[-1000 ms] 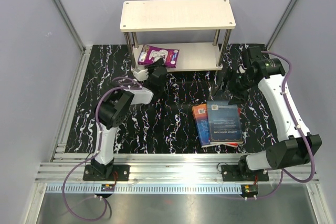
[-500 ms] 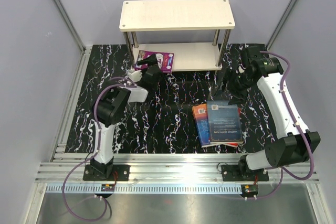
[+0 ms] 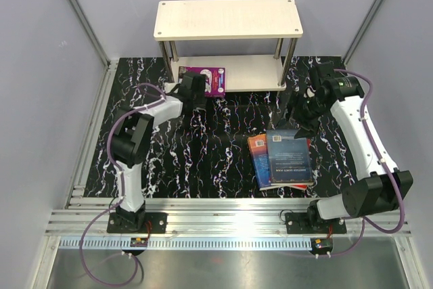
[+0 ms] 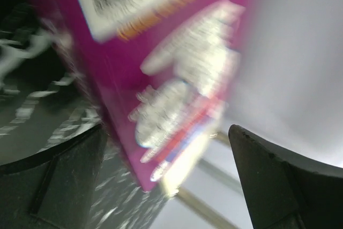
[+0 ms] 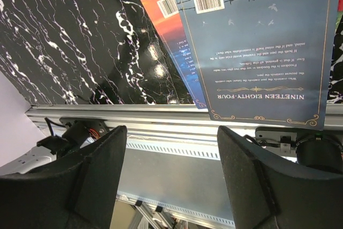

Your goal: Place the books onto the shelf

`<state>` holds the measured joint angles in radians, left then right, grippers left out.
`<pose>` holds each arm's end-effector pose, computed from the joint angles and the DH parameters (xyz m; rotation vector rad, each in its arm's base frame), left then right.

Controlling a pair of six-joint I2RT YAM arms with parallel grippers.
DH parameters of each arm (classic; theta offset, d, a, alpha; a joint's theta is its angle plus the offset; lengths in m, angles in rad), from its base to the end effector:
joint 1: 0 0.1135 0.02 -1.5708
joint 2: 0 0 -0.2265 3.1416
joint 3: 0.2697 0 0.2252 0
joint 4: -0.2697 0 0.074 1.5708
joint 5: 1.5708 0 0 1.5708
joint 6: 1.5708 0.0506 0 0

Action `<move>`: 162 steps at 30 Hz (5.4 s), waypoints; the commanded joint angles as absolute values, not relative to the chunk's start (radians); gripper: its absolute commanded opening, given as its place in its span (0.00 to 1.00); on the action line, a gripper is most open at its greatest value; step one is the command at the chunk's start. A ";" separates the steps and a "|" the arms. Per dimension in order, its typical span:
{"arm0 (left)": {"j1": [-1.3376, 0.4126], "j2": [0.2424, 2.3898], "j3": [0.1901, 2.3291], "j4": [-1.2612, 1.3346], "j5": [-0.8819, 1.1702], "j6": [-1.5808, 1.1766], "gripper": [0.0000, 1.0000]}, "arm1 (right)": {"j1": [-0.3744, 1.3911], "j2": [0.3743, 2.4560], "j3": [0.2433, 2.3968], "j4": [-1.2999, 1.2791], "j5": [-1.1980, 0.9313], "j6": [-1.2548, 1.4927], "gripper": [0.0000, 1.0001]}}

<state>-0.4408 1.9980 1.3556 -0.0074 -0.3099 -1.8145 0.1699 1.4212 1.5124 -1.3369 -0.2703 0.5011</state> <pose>0.3872 -0.1656 0.1637 -1.6200 1.6902 -0.8897 0.2305 0.0532 0.3007 0.4111 2.8489 0.5249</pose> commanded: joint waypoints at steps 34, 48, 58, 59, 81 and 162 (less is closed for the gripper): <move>-0.377 1.924 1.407 -0.175 -0.020 -1.537 0.00 | 0.178 1.417 1.503 -1.315 -0.261 0.477 0.73; -0.383 2.051 1.494 -0.141 -0.011 -1.594 0.00 | 0.178 1.430 1.516 -1.325 -0.226 0.462 0.73; -0.361 2.057 1.511 -0.150 -0.017 -1.586 0.00 | 0.178 1.434 1.522 -1.330 -0.207 0.454 0.73; -0.357 2.056 1.511 -0.150 -0.015 -1.585 0.00 | 0.178 1.434 1.520 -1.328 -0.207 0.454 0.73; -0.366 1.858 1.591 -0.289 0.051 -1.300 0.99 | 0.178 1.376 1.509 -1.321 -0.212 0.460 0.75; -0.933 1.957 1.371 -0.166 0.337 -0.963 0.98 | 0.048 1.302 0.799 -0.956 -0.109 0.693 0.40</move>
